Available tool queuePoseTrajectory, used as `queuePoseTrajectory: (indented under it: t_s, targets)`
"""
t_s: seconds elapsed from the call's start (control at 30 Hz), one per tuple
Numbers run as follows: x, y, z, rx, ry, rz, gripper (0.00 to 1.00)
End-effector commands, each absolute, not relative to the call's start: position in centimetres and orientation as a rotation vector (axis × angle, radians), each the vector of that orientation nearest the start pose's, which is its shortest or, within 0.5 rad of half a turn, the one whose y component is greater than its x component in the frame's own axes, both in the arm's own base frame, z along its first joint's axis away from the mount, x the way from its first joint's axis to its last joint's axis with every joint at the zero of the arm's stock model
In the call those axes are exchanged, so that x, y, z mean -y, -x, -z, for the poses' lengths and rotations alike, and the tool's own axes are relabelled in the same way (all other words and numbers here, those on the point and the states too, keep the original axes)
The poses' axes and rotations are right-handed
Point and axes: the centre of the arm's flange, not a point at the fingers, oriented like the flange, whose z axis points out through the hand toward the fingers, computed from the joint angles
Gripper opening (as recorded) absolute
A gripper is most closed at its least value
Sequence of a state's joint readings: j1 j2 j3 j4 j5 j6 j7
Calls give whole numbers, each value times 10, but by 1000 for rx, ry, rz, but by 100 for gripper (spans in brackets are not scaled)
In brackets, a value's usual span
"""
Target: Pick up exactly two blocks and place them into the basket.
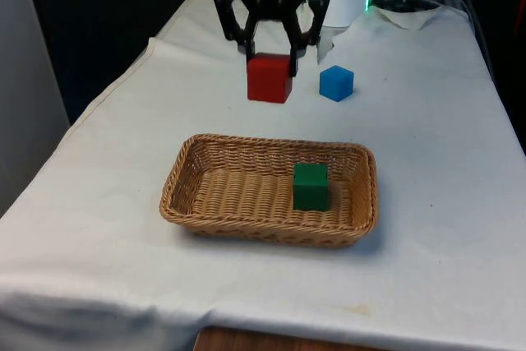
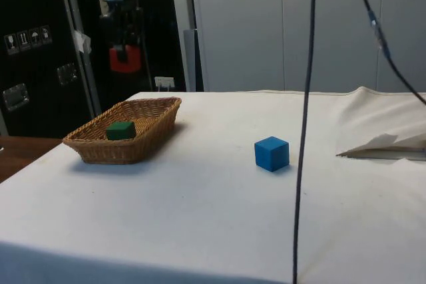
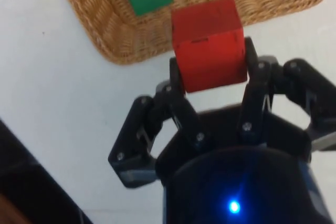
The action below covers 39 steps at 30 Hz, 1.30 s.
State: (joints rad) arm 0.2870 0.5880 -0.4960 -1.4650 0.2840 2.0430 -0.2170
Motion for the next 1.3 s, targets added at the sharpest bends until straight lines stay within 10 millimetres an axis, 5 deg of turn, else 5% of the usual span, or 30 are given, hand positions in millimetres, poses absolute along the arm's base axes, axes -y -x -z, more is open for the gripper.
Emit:
queuePoseTrajectory:
  t_s: [0.0,0.43,1.27]
  targets:
    - [69,-712,-369,-52,3156,92,2]
    - [68,-733,-324,-55,3179,66,2]
    - [70,-723,-233,-45,3210,-22,2]
